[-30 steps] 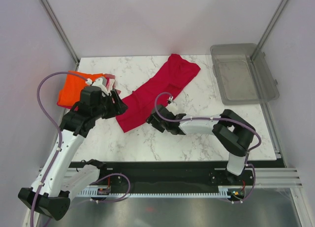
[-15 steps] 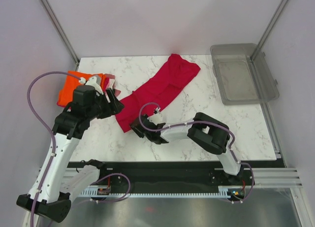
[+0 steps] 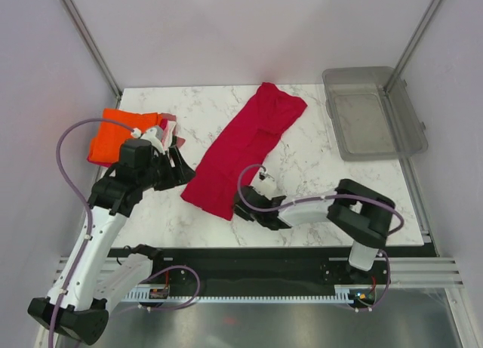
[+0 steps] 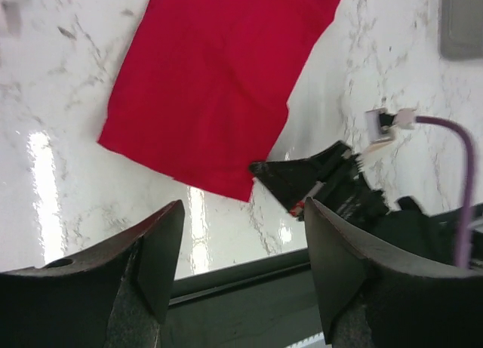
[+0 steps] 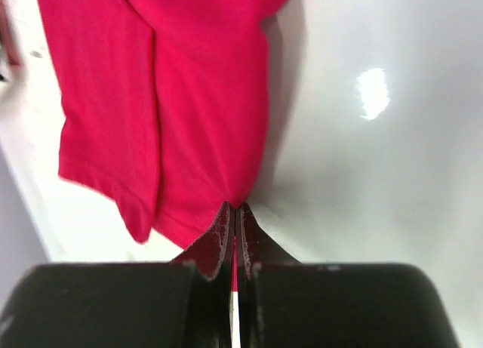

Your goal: Fold and stack the t-shirts

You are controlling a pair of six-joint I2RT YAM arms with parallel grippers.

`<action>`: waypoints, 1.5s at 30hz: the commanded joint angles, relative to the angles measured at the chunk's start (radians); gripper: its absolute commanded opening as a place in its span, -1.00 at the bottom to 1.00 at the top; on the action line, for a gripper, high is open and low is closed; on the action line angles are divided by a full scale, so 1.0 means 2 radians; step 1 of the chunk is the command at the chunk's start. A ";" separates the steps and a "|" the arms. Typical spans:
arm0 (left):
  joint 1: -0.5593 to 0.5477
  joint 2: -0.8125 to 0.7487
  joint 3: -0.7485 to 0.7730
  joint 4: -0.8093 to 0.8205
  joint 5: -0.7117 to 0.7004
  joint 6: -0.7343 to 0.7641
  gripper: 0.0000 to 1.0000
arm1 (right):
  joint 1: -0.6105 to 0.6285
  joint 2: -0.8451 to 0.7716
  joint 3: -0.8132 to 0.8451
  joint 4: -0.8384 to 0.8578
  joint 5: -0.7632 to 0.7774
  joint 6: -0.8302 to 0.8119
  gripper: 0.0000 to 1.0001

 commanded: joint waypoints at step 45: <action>-0.200 0.149 -0.225 0.232 0.035 -0.126 0.92 | -0.101 -0.331 -0.244 -0.199 -0.176 -0.208 -0.51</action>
